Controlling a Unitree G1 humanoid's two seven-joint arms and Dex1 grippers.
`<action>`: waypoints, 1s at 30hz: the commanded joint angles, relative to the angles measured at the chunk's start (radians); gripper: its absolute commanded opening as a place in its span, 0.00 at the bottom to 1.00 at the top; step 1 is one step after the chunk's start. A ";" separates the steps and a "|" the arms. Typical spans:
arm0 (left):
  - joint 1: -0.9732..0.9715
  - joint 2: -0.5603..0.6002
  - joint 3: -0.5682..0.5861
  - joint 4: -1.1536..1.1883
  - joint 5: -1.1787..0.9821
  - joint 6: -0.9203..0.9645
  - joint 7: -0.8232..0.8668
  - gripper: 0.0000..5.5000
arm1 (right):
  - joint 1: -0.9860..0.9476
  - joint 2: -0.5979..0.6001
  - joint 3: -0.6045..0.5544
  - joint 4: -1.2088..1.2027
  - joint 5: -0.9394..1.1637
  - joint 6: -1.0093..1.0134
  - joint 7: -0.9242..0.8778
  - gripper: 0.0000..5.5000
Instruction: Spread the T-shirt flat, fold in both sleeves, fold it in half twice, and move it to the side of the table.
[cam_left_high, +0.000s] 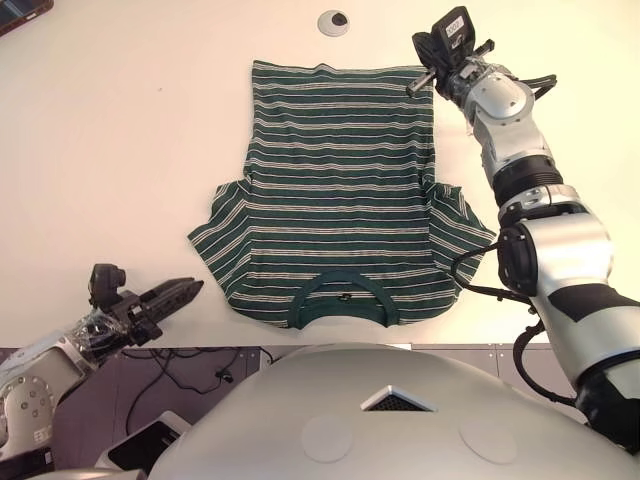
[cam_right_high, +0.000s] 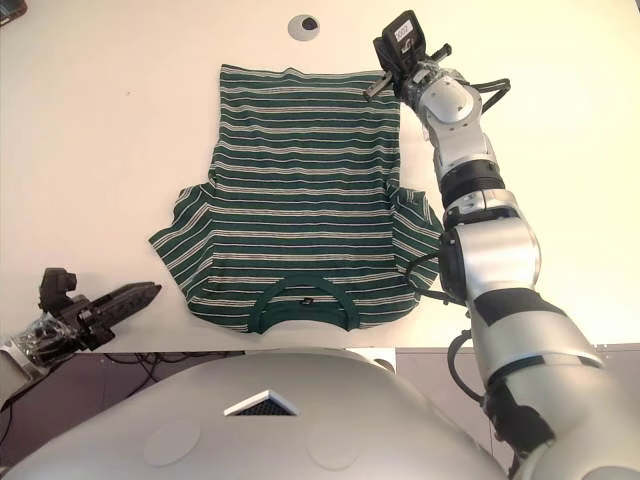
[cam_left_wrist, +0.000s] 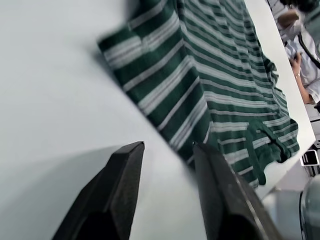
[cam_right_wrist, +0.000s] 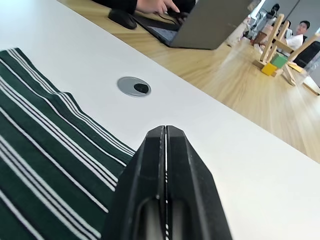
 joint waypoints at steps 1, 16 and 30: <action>-0.090 -0.022 -0.058 0.084 0.061 -0.014 0.063 0.32 | 0.037 -0.011 0.011 -0.031 -0.017 0.017 0.013 0.00; -0.208 -0.074 -0.131 0.171 0.099 -0.089 0.117 0.14 | 0.034 -0.009 0.026 -0.021 -0.054 0.018 0.017 0.00; -0.388 -0.091 -0.435 -0.208 0.162 -0.065 0.252 0.01 | 0.017 -0.016 0.037 -0.005 -0.076 0.011 0.024 0.00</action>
